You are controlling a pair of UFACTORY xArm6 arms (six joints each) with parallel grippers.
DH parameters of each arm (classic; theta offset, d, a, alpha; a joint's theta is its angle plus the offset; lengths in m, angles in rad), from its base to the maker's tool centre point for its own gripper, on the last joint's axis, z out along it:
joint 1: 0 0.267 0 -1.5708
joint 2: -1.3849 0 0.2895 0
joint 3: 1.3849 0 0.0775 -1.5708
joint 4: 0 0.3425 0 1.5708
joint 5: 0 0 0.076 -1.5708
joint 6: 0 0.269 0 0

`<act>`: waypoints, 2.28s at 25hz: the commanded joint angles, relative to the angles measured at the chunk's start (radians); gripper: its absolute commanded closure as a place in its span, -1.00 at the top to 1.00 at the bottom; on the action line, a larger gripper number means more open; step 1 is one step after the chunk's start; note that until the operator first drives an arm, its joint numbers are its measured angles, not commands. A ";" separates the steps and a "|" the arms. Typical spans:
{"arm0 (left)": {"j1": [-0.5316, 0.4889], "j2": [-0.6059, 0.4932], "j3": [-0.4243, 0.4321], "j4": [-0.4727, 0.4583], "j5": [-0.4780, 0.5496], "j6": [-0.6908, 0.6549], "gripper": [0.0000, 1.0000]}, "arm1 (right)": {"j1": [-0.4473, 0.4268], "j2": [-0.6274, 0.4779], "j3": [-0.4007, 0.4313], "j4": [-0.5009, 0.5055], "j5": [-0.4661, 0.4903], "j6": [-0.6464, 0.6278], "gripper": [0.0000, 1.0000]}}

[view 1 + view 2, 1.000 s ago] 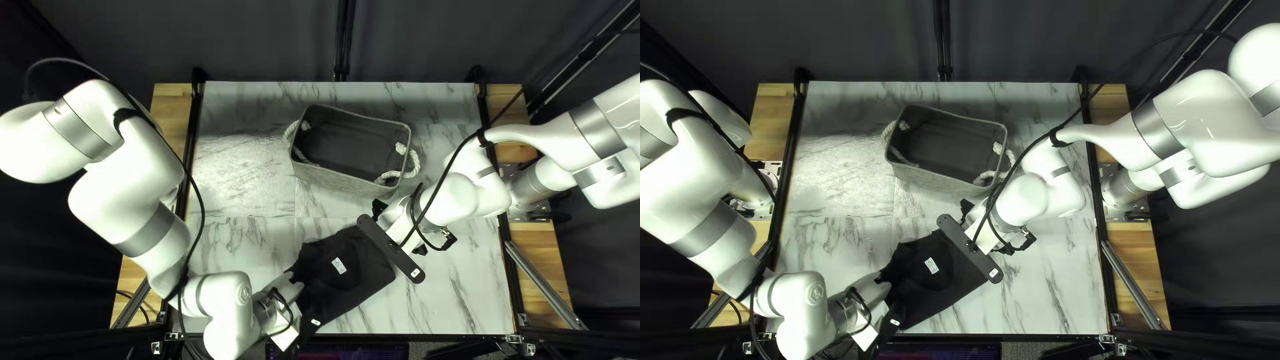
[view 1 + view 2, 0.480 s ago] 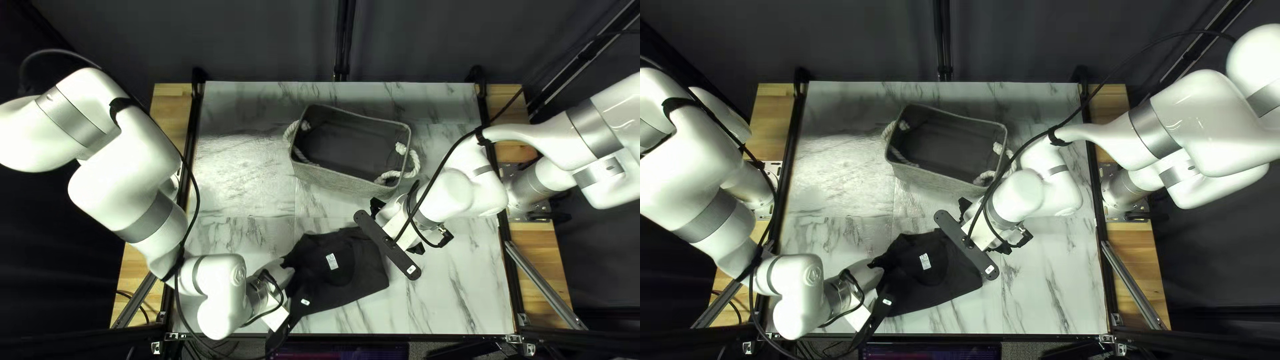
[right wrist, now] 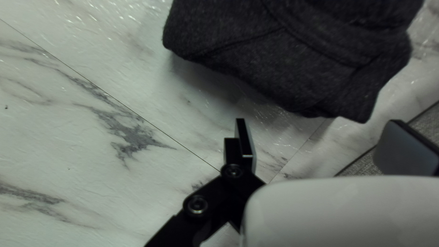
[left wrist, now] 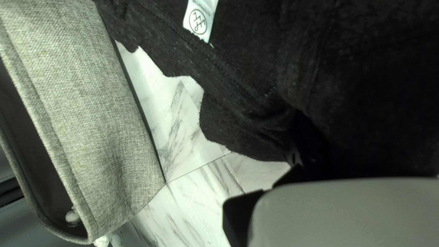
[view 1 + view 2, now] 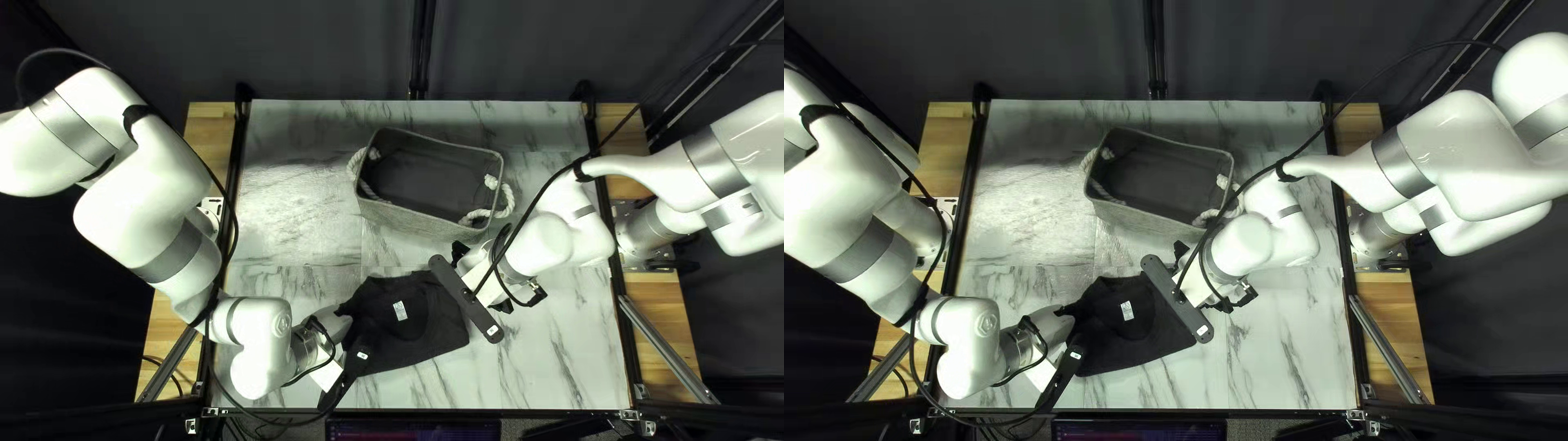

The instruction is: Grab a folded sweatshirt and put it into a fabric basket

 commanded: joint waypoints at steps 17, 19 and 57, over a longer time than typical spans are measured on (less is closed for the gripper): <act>-0.031 -0.011 -0.015 -0.011 0.035 0.010 -1.00 | -0.026 0.006 0.032 0.015 -0.052 -0.144 1.00; -0.026 -0.012 -0.014 -0.013 0.029 0.015 -1.00 | -0.037 -0.006 0.029 0.023 -0.041 -0.262 1.00; -0.021 -0.031 -0.005 -0.011 0.021 0.028 -1.00 | -0.104 0.270 -0.122 -0.498 -0.223 -0.428 1.00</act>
